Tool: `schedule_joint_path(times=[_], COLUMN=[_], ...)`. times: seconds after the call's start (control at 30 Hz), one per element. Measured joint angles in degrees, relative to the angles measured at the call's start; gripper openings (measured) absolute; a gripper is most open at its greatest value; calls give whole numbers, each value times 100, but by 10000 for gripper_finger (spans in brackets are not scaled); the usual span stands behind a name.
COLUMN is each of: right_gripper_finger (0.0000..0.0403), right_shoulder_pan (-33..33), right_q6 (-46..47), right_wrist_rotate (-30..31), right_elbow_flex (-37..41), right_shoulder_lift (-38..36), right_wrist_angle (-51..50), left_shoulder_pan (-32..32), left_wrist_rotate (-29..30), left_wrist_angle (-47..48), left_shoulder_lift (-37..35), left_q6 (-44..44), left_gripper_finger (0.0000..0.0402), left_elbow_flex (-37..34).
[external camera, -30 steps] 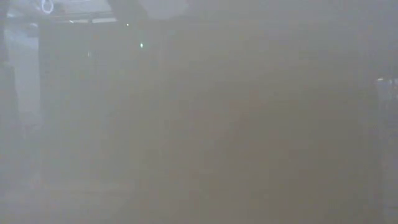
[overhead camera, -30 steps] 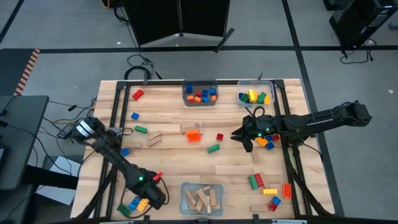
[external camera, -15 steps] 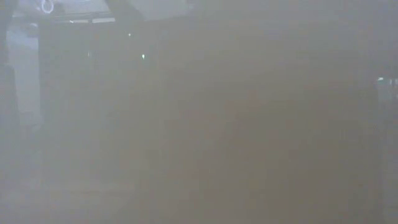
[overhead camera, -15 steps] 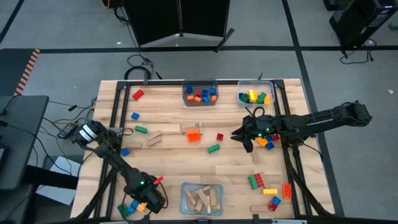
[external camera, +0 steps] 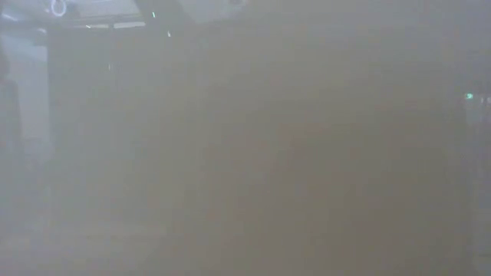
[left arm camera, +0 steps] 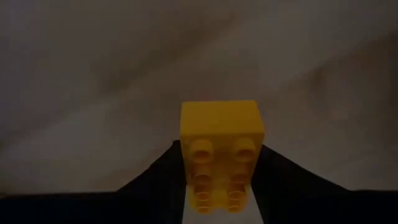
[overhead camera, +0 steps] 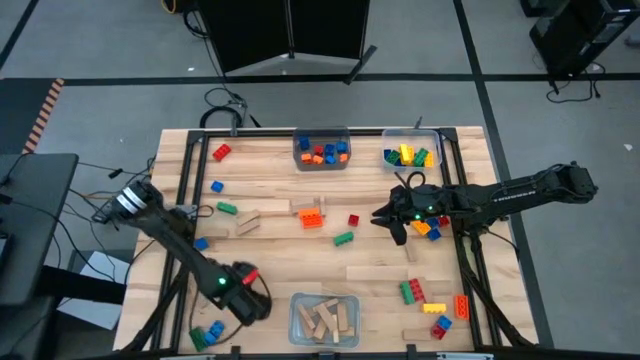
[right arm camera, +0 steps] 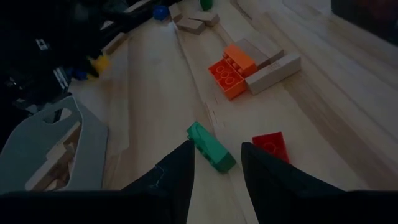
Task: Sort blocks by size
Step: Put the large yellow game piece into the transparent bin
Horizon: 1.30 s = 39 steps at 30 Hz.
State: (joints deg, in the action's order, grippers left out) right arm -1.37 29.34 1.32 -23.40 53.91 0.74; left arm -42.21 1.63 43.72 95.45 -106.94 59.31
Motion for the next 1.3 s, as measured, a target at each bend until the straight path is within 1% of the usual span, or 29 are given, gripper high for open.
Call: schedule_joint_path(times=[0.13, 0.2, 0.27, 0.33, 0.43, 0.57, 0.63, 0.67, 0.73, 0.83, 0.9, 0.97, 1.1, 1.2, 1.3], right_gripper_finger=[147, 147, 147, 147, 147, 147, 147, 148, 152, 161, 169, 177, 197, 212, 227], right_shoulder_pan=[0, 0, 0, 0, 0, 0, 0, 0, 1, 8, 48, 137, 412, 641, 833], right_q6=[-1, 3, 29, 37, 14, -290, -386, -399, -396, -401, -492, -709, -1427, -1895, -2218], right_wrist_rotate=[0, 2, 2, 30, 274, 951, 1342, 1566, 1981, 2630, 2991, 3217, 3434, 3471, 3471], right_elbow_flex=[0, 0, 0, 0, 0, 0, 0, -1, -2, -2, -1, -2, -2, -2, -2], right_shoulder_lift=[0, 0, 0, 0, 0, 39, 46, 54, 57, 57, 57, 57, 57, 57, 59], right_wrist_angle=[137, 221, 361, 503, 737, 1091, 1216, 1316, 1446, 1707, 1926, 2220, 2617, 2773, 2792], left_shoulder_pan=[482, 823, 1227, 1776, 2707, 3954, 4500, 4755, 5197, 5748, 6028, 6257, 6532, 6651, 6696], left_wrist_rotate=[1165, 1754, 2209, 2429, 2487, 2456, 2330, 2155, 1699, 976, 644, 304, -272, -634, -1100], left_wrist_angle=[709, 985, 1129, 1061, 702, -560, -1540, -2049, -3084, -4465, -5160, -5661, -6624, -6886, -6932], left_shoulder_lift=[-697, -1033, -1366, -1619, -1867, -1885, -1808, -1772, -1642, -1430, -1234, -1002, -461, 5, 524], left_q6=[213, 489, 920, 1622, 2758, 4163, 4920, 5262, 5848, 6308, 6342, 6321, 6007, 5654, 5551], left_gripper_finger=[161, 161, 160, 160, 160, 160, 160, 160, 161, 161, 161, 161, 161, 161, 161], left_elbow_flex=[2, 2, 4, 4, 4, 7, 7, 11, 11, 13, 18, 17, 63, 398, 1026])
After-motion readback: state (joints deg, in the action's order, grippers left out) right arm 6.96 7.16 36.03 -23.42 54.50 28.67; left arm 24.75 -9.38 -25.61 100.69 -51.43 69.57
